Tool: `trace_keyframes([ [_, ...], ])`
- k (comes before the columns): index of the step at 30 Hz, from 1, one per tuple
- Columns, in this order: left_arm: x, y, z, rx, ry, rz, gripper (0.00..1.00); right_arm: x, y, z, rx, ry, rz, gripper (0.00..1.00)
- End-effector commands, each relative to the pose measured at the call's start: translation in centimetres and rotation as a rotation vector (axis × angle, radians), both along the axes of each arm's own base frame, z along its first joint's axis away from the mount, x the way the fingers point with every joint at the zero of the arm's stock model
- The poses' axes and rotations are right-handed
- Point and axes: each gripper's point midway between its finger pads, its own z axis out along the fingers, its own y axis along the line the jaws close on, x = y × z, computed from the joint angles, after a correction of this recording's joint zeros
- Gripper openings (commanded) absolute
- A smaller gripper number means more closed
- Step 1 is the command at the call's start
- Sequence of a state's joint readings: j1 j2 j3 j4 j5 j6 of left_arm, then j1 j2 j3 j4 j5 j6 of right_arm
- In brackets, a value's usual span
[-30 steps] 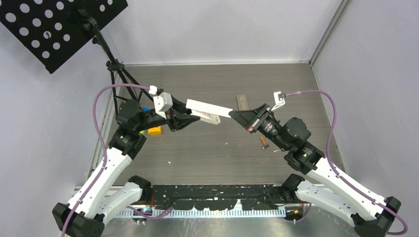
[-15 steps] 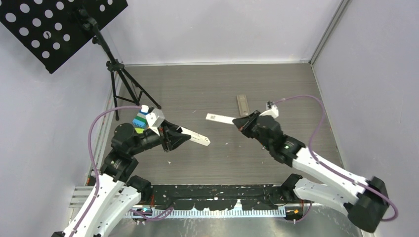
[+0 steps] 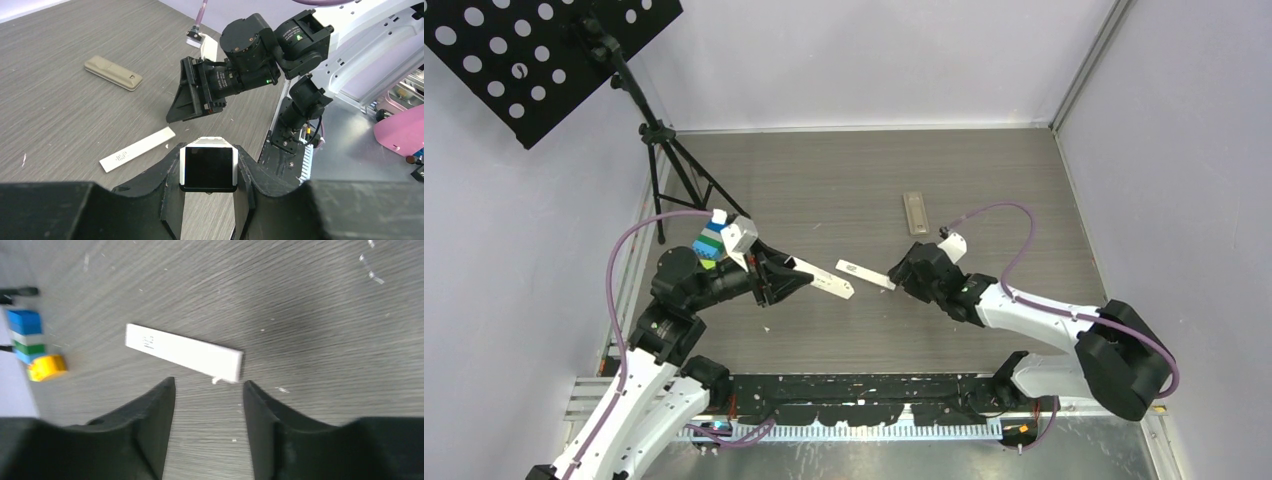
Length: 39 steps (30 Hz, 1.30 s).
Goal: Load the batteries into the remote control
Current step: Place the battery cover at the center of the board, then adjust the remote control.
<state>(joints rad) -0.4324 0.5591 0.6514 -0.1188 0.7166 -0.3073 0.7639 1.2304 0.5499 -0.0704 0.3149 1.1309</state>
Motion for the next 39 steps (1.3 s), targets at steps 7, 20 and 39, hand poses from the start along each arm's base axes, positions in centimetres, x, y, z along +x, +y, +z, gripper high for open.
trace_keyframes([
  [7,-1.5,-0.9,3.4,-0.065,-0.083,-0.11,0.0,-0.2,4.0,9.7,0.155,-0.336,0.313,0.77],
  [20,-5.5,-1.7,5.9,-0.097,-0.148,-0.37,0.0,-12.2,9.0,22.8,0.467,-0.706,1.137,0.82],
  [39,-3.5,-2.0,6.4,-0.136,-0.093,-0.283,0.0,-14.7,11.8,22.4,0.47,-0.637,1.33,0.65],
])
